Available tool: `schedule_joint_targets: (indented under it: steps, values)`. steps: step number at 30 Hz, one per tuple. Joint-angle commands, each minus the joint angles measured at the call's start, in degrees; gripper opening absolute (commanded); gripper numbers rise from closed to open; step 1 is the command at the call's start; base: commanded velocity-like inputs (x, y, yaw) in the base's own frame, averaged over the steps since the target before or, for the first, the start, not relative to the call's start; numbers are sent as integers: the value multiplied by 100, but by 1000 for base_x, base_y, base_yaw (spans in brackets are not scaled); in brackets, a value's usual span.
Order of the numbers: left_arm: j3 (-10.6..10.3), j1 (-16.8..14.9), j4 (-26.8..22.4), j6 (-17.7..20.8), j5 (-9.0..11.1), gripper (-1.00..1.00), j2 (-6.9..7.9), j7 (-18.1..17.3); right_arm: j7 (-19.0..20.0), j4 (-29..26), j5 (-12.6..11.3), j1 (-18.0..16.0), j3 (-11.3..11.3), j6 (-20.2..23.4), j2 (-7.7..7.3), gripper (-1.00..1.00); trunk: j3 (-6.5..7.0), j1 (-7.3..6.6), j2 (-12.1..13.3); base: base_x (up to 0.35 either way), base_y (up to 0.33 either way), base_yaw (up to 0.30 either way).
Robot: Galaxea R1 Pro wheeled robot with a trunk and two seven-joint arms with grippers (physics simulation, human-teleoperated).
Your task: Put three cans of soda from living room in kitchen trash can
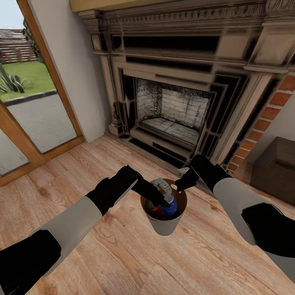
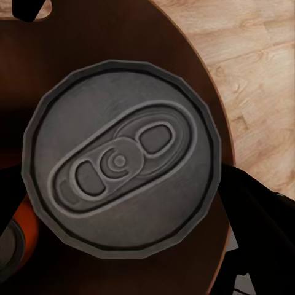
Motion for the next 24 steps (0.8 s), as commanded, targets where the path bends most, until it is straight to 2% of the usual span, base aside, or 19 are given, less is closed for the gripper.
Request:
schedule_joint_targets:
  steps: [1, 12, 13, 24]
  values:
    - [-11, 5, 0, 72, 65, -100, -1, -8, 40, -6, -218, -8, -61, 70, 1, -100, 1, 0, 0, 0, 0, 0]
    - [-11, 7, 2, -23, 67, -100, 3, -8, 40, -2, -220, -13, -62, 70, 11, -100, 1, 0, 0, 0, 0, 0]
    - [-11, 9, 0, -29, 68, 100, 4, -8, 40, -2, -220, -13, -62, 70, 11, -100, 1, 0, 0, 0, 0, 0]
    - [-1, 83, -25, -52, 84, 100, 35, -9, 45, -2, -226, -8, -63, 70, 5, -100, 1, 0, 0, 0, 0, 0]
